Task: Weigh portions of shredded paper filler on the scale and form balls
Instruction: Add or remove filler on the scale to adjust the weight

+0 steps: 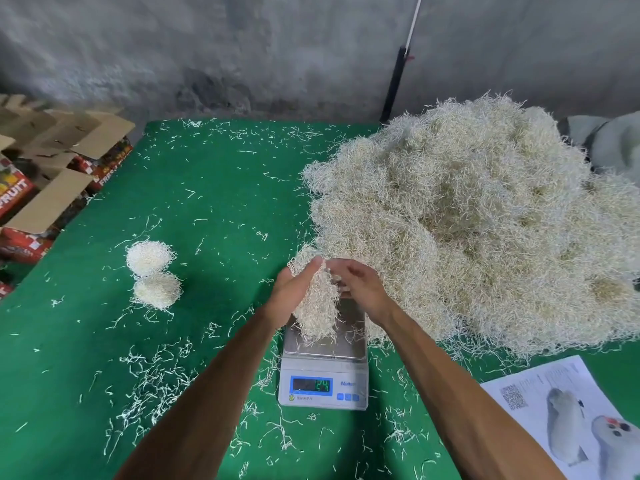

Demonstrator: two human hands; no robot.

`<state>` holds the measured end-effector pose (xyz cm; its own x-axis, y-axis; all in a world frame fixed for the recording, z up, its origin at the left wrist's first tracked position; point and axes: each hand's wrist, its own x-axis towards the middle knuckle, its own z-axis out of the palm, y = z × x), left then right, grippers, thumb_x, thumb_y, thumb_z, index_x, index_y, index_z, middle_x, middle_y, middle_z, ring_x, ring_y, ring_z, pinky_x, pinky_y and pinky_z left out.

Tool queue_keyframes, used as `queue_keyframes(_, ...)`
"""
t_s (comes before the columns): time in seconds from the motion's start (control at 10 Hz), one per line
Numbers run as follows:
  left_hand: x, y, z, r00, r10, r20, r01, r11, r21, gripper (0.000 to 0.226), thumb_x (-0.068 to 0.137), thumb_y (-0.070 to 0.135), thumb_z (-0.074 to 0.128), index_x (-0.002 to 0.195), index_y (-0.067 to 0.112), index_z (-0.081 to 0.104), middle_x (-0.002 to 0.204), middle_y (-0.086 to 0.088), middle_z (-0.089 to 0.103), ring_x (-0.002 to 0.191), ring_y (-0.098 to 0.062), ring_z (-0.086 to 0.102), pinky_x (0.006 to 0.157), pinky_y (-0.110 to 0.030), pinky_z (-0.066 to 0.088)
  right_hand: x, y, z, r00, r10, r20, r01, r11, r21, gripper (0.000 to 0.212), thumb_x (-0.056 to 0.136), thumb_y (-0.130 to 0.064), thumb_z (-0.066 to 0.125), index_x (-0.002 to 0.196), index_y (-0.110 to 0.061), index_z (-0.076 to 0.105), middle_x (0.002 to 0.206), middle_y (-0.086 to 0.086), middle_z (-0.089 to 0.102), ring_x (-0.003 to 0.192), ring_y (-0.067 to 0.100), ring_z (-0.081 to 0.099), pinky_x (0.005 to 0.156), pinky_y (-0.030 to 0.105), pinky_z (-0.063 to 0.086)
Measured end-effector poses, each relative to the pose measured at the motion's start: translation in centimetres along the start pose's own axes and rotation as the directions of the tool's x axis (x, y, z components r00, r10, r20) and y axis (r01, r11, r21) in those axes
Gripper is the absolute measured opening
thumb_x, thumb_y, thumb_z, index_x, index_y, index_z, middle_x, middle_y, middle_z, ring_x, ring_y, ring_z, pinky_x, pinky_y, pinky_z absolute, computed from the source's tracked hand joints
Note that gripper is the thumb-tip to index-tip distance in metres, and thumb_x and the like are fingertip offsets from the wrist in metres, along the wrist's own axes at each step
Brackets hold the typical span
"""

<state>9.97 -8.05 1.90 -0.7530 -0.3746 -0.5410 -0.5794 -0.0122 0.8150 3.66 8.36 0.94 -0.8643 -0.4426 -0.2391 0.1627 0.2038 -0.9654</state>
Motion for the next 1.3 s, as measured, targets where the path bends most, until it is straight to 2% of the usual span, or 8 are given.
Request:
queue_keyframes(0.1, 0.0, 0.7, 0.3, 1.0, 0.031, 0.003, -0.031, 0.998, 0.056, 0.132, 0.057, 0.105, 0.04, 0.159, 0.026, 0.015, 0.165, -0.006, 0.019, 0.149, -0.029, 0.025, 0.119, -0.052, 0.019, 0.5, 0.0, 0.1, 0.998, -0.05, 0.039, 0.055, 0.991, -0.123, 0.041, 0.096, -0.05, 0.068, 0.104, -0.011, 0.075, 0.087, 0.012, 0.068, 0.074, 0.024, 0.06, 0.078, 0.031, 0.055)
queue_keyframes(0.4, -0.1, 0.6, -1.7, 0.997, 0.073, 0.001, -0.073, 0.994, -0.083, 0.114, 0.074, 0.053, 0.08, 0.157, 0.009, 0.016, 0.158, -0.015, 0.029, 0.138, -0.03, 0.038, 0.112, -0.044, 0.031, 2.9, 0.0, -3.8, 0.961, 0.209, -0.18, -0.094, 0.861, 0.5, 0.014, 0.105, -0.006, 0.055, 0.115, 0.001, 0.061, 0.108, 0.017, 0.061, 0.089, 0.024, 0.07, 0.079, 0.035, 0.062)
queue_keyframes(0.5, -0.8, 0.5, -1.9, 0.989, 0.054, 0.141, -0.033, 0.989, -0.142, 0.082, 0.079, 0.043, 0.076, 0.145, 0.01, 0.041, 0.14, -0.019, 0.045, 0.126, -0.037, 0.048, 0.106, -0.048, 0.041, 2.7, -1.0, -2.7, 0.96, 0.255, -0.116, -0.149, 0.817, 0.557, 0.019, 0.104, -0.006, 0.05, 0.119, -0.01, 0.061, 0.126, 0.016, 0.055, 0.108, 0.029, 0.062, 0.078, 0.033, 0.062)
queue_keyframes(0.7, -2.5, -0.1, -1.6, 0.987, -0.1, 0.125, 0.146, 0.879, -0.454, 0.014, 0.096, 0.039, 0.061, 0.093, 0.026, 0.06, 0.059, 0.011, 0.07, 0.063, -0.011, 0.065, 0.06, -0.031, 0.044, 2.3, -1.4, -0.9, 0.924, 0.382, 0.014, -0.272, 0.631, 0.726, 0.03, 0.112, -0.019, 0.042, 0.135, -0.001, 0.046, 0.112, 0.023, 0.058, 0.071, 0.021, 0.057, 0.07, 0.034, 0.065)
queue_keyframes(0.8, -3.0, -0.7, -1.4, 0.99, -0.03, 0.137, 0.093, 0.874, -0.477, 0.017, 0.103, 0.018, 0.048, 0.094, 0.022, 0.061, 0.073, -0.001, 0.07, 0.055, -0.01, 0.067, 0.056, -0.027, 0.05, 2.3, -1.8, -0.4, 0.907, 0.417, 0.055, -0.292, 0.53, 0.796, 0.027, 0.113, -0.02, 0.041, 0.123, 0.003, 0.049, 0.088, 0.017, 0.06, 0.06, 0.022, 0.064, 0.058, 0.036, 0.064)
queue_keyframes(0.9, -3.5, -0.3, -0.9, 0.981, 0.02, 0.193, 0.067, 0.898, -0.434, 0.017, 0.099, 0.016, 0.048, 0.089, 0.018, 0.062, 0.084, -0.003, 0.065, 0.065, -0.012, 0.068, 0.058, -0.025, 0.052, 2.7, -2.1, -0.1, 0.9, 0.435, 0.022, -0.283, 0.544, 0.79, 0.024, 0.113, -0.016, 0.039, 0.117, 0.004, 0.051, 0.085, 0.016, 0.064, 0.075, 0.028, 0.068, 0.086, 0.046, 0.061)
queue_keyframes(1.1, -5.1, 1.4, 0.0, 0.975, 0.001, 0.221, 0.089, 0.914, -0.396, 0.062, 0.073, 0.055, 0.081, 0.118, 0.016, 0.066, 0.123, -0.012, 0.065, 0.116, -0.033, 0.062, 0.106, -0.049, 0.047, 4.4, -2.1, 0.8, 0.866, 0.481, -0.133, -0.232, 0.624, 0.746, 0.036, 0.113, -0.01, 0.032, 0.145, -0.013, 0.047, 0.107, 0.019, 0.062, 0.078, 0.028, 0.065, 0.076, 0.043, 0.063)
queue_keyframes(1.3, -5.1, 1.3, -1.7, 0.938, 0.285, 0.198, -0.25, 0.951, -0.182, 0.031, 0.086, 0.034, 0.065, 0.105, 0.009, 0.065, 0.1, -0.008, 0.056, 0.1, -0.026, 0.064, 0.083, -0.035, 0.056, 4.3, -1.9, -2.6, 0.845, 0.422, -0.329, -0.176, 0.8, 0.574, 0.038, 0.108, 0.0, 0.037, 0.145, 0.006, 0.047, 0.083, 0.011, 0.056, 0.061, 0.014, 0.055, 0.05, 0.023, 0.048)
